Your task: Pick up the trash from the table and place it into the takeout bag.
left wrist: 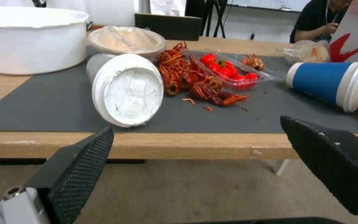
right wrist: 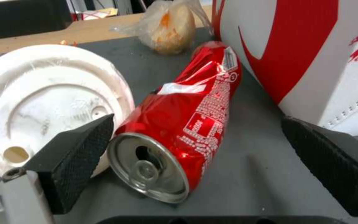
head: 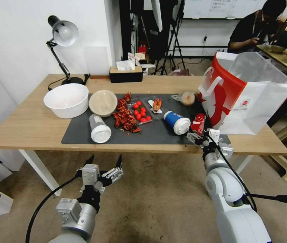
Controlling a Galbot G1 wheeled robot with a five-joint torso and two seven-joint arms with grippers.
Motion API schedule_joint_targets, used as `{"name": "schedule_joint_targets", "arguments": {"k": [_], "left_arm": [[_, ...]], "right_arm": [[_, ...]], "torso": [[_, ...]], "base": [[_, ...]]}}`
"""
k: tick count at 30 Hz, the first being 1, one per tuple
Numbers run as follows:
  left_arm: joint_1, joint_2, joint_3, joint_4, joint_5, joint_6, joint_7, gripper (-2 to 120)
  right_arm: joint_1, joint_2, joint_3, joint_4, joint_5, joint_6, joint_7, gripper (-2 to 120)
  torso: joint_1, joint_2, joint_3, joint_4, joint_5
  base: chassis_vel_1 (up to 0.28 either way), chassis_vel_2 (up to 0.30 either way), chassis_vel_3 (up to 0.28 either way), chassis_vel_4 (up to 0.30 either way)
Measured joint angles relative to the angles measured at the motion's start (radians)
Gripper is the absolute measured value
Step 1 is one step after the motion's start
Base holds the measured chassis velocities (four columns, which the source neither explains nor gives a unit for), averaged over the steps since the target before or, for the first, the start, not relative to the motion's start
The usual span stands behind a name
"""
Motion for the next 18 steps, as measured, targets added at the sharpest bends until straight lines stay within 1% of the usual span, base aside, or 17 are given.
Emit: {"name": "schedule_joint_targets", "arguments": {"k": [18], "left_arm": [[0.000, -0.008, 0.005, 0.005, 0.001, -0.016, -0.007, 100]], "right_arm": [[0.000, -0.014, 0.002, -0.009, 0.022, -0.021, -0.004, 100]], "torso": [[0.000, 0.000, 0.000, 0.0000, 0.0001]], "base": [[0.000, 0.000, 0.000, 0.000]]}}
